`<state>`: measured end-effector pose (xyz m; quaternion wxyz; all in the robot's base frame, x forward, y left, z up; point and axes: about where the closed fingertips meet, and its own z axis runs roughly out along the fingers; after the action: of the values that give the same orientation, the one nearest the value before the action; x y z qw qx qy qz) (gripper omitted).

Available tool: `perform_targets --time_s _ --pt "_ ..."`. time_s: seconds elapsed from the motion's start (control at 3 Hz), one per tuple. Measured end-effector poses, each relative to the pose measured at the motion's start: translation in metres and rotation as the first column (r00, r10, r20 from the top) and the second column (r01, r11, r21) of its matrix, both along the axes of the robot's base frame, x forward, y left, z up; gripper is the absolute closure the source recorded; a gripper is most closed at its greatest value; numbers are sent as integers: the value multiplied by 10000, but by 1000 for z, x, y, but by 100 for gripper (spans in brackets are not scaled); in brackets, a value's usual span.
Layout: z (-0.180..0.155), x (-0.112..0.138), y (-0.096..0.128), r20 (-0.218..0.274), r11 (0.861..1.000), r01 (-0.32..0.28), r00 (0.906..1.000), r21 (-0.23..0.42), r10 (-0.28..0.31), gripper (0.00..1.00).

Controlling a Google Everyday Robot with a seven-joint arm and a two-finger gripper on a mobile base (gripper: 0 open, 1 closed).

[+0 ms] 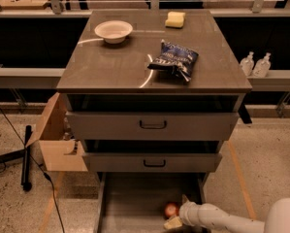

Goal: Pick apple from bottom drawer and place on counter

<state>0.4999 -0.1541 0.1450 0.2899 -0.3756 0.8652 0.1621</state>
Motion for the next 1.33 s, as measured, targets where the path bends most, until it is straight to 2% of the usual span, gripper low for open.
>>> perform_targets --time_s 0.33,0.67,1.33 --pt "-12 -3 1 -203 10000 -55 9998 29 56 0" --pt "-18 -6 5 -323 9998 -174 9993 126 178 18" --pt "-19 -14 13 -571 9995 -223 9981 232 236 64"
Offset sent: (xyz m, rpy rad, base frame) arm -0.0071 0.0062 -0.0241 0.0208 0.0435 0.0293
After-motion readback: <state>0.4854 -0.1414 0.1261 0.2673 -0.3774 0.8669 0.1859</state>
